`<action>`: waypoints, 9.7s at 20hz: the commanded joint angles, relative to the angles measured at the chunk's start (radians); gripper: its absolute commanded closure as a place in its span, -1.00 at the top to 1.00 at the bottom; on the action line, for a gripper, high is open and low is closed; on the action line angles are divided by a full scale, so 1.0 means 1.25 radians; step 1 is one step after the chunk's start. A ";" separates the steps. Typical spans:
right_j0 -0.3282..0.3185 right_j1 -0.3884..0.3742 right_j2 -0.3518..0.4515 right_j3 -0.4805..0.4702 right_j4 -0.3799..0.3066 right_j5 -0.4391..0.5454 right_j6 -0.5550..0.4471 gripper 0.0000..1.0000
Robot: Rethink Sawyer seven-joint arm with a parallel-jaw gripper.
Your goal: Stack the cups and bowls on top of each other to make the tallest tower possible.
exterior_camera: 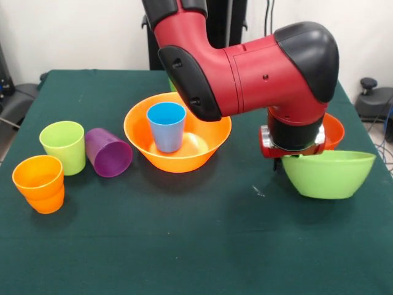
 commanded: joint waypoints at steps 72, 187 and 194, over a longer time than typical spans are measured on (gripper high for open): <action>-0.096 -0.169 0.109 0.106 0.090 0.267 -0.199 -1.00; -0.463 -0.049 0.387 0.307 -0.013 0.322 -0.332 -1.00; -0.462 -0.057 0.388 0.292 -0.024 0.365 -0.353 -1.00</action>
